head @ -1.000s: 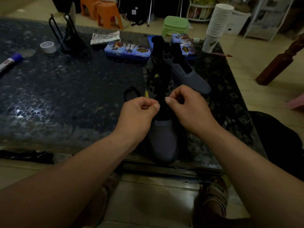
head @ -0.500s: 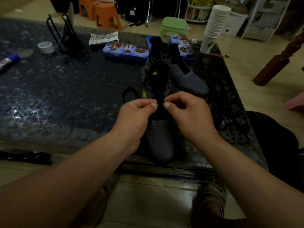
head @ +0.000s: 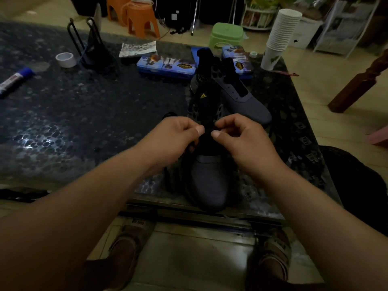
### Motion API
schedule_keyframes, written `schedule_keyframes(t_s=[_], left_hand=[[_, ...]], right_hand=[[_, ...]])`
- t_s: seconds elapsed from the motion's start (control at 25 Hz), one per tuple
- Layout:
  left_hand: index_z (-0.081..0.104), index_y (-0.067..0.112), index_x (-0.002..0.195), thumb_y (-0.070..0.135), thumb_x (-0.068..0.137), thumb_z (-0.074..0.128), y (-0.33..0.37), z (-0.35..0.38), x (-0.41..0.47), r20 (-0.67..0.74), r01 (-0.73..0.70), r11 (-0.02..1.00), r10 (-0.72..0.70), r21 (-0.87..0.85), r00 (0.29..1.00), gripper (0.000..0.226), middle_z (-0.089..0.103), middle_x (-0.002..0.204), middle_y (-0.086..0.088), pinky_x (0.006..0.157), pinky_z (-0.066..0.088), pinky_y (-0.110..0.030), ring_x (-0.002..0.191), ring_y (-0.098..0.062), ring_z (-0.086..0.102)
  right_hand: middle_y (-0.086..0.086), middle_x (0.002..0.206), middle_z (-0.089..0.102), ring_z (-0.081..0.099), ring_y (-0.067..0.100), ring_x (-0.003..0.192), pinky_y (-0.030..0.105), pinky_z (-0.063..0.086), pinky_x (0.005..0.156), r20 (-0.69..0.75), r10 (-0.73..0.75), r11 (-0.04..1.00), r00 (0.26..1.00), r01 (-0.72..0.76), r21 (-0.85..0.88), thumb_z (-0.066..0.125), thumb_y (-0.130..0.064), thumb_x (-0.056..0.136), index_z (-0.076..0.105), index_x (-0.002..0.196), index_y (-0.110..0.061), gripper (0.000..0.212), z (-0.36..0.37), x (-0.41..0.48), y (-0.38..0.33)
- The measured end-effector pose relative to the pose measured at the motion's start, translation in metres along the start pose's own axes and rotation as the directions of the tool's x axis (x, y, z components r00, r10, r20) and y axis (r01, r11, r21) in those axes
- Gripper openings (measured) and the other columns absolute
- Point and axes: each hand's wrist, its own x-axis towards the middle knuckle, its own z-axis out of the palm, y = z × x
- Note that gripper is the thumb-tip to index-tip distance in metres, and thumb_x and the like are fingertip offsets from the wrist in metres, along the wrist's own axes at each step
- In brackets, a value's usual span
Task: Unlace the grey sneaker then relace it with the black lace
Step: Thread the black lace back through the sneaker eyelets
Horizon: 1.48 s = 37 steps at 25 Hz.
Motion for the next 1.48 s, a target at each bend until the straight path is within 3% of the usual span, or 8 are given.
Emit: schedule_keyframes(t_s=[0.16, 0.48, 0.64, 0.76, 0.88, 1.04, 1.2, 1.48], left_hand=[[0.07, 0.008, 0.1, 0.013, 0.103, 0.061, 0.004, -0.006, 0.004, 0.124, 0.02, 0.999, -0.024, 0.039, 0.992, 0.011, 0.064, 0.067, -0.006, 0.05, 0.044, -0.018, 0.056, -0.012, 0.054], [0.063, 0.018, 0.089, 0.02, 0.105, 0.059, 0.003, -0.027, 0.01, 0.123, -0.004, 0.983, -0.019, 0.184, 0.992, 0.016, 0.065, 0.08, -0.003, 0.068, 0.049, -0.028, 0.072, -0.015, 0.058], [0.054, 0.015, 0.094, 0.012, 0.109, 0.043, 0.005, -0.025, 0.006, -0.066, 0.136, 0.937, -0.166, -0.321, 0.984, 0.019, 0.065, 0.084, -0.009, 0.061, 0.054, -0.032, 0.061, -0.017, 0.062], [0.053, 0.018, 0.088, 0.025, 0.107, 0.05, -0.002, -0.004, -0.002, -0.024, 0.086, 0.995, -0.087, -0.06, 0.996, 0.021, 0.048, 0.069, -0.004, 0.044, 0.028, -0.024, 0.044, -0.009, 0.037], [0.062, 0.017, 0.085, 0.04, 0.096, 0.07, -0.004, -0.001, -0.008, -0.008, -0.016, 0.987, 0.017, 0.159, 1.0, 0.027, 0.047, 0.056, 0.01, 0.043, 0.032, -0.02, 0.044, -0.001, 0.039], [0.059, 0.017, 0.078, 0.015, 0.099, 0.064, -0.003, -0.012, -0.009, 0.019, 0.024, 0.999, -0.024, -0.028, 1.0, 0.021, 0.044, 0.049, 0.011, 0.038, 0.028, -0.016, 0.04, -0.002, 0.037], [0.055, 0.022, 0.073, 0.01, 0.096, 0.06, -0.009, -0.021, -0.009, 0.043, 0.036, 0.999, -0.035, -0.038, 0.998, 0.026, 0.035, 0.05, 0.01, 0.04, 0.021, -0.021, 0.042, -0.005, 0.029], [0.059, 0.02, 0.08, 0.012, 0.098, 0.065, -0.015, -0.031, -0.005, 0.119, -0.011, 0.999, 0.015, -0.036, 0.993, 0.02, 0.044, 0.057, 0.007, 0.044, 0.025, -0.018, 0.047, -0.005, 0.033]], right_hand=[[0.002, 0.084, 0.066, 0.06, 0.009, 0.076, 0.032, 0.051, 0.075, 0.085, -0.006, 0.999, 0.996, 0.003, 0.038, 0.074, -0.016, 0.094, 0.069, 0.1, -0.021, 0.009, -0.005, 0.006, 0.003], [-0.001, 0.081, 0.063, 0.057, 0.007, 0.073, 0.025, 0.047, 0.071, 0.123, 0.005, 0.994, 0.992, -0.018, 0.112, 0.072, -0.012, 0.095, 0.067, 0.1, -0.021, 0.012, -0.004, 0.008, 0.007], [-0.002, 0.081, 0.061, 0.056, 0.008, 0.073, 0.025, 0.047, 0.07, 0.136, -0.011, 0.997, 0.991, 0.0, 0.083, 0.072, -0.012, 0.096, 0.066, 0.1, -0.021, 0.012, -0.005, 0.008, 0.008], [-0.002, 0.082, 0.062, 0.056, 0.006, 0.072, 0.023, 0.047, 0.069, 0.121, -0.016, 0.998, 0.993, 0.01, 0.057, 0.072, -0.014, 0.095, 0.066, 0.102, -0.021, 0.011, -0.004, 0.008, 0.007], [0.0, 0.086, 0.063, 0.057, 0.005, 0.073, 0.021, 0.047, 0.069, 0.113, -0.005, 0.999, 0.994, 0.0, 0.048, 0.077, -0.02, 0.092, 0.066, 0.105, -0.022, 0.018, -0.002, 0.007, 0.008], [0.0, 0.09, 0.065, 0.058, 0.002, 0.074, 0.02, 0.048, 0.07, 0.109, -0.009, 0.998, 0.994, 0.015, -0.056, 0.08, -0.026, 0.089, 0.062, 0.109, -0.029, 0.027, 0.0, 0.003, 0.01], [-0.002, 0.09, 0.065, 0.056, -0.003, 0.07, 0.01, 0.044, 0.061, 0.08, -0.013, 0.99, 0.997, 0.024, -0.136, 0.076, -0.028, 0.092, 0.061, 0.112, -0.031, 0.025, 0.003, -0.001, 0.01], [-0.003, 0.085, 0.063, 0.055, -0.002, 0.069, 0.011, 0.044, 0.062, 0.095, -0.026, 0.997, 0.995, 0.032, -0.067, 0.075, -0.023, 0.093, 0.064, 0.113, -0.029, 0.024, 0.002, -0.001, 0.012]])
